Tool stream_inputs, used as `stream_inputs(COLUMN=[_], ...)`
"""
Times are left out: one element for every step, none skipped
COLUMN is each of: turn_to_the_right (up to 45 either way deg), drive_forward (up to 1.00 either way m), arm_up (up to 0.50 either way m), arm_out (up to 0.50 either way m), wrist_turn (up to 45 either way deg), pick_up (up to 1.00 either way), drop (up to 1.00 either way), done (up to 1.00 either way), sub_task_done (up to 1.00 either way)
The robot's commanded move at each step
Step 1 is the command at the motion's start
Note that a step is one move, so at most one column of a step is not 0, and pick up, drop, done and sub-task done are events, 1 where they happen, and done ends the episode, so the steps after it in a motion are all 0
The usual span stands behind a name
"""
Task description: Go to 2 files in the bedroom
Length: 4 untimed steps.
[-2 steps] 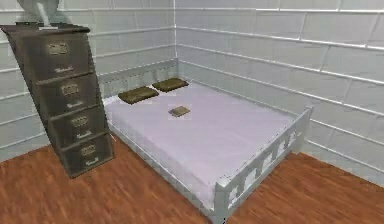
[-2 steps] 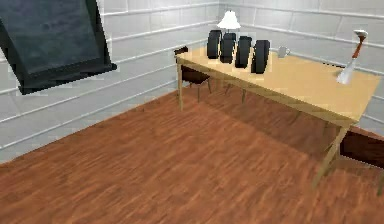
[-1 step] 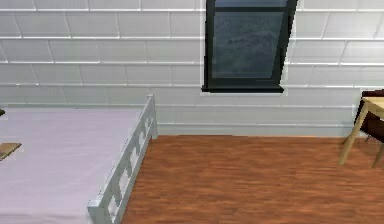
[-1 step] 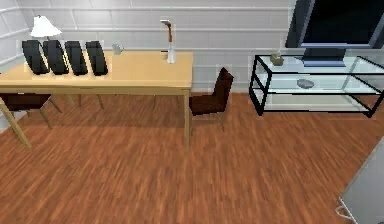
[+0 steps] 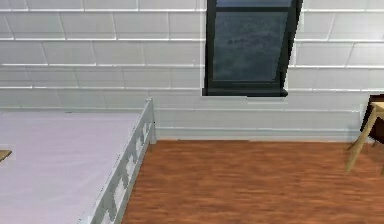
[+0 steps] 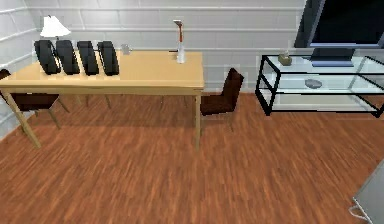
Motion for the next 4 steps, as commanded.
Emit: stream_inputs(turn_to_the_right=[0.0, -45.0, -45.0, -12.0], drive_forward=[0.20, 0.00, 0.00, 0.00], arm_up=[0.00, 0.00, 0.00, 0.00], arm_out=[0.00, 0.00, 0.00, 0.00], wrist_turn=[0.0, 0.0, 0.0, 0.0], pick_up=[0.00, 0.00, 0.00, 0.00], drop=[0.00, 0.00, 0.00, 0.00], done=[0.00, 0.00, 0.00, 0.00], sub_task_done=[0.00, 0.00, 0.00, 0.00])
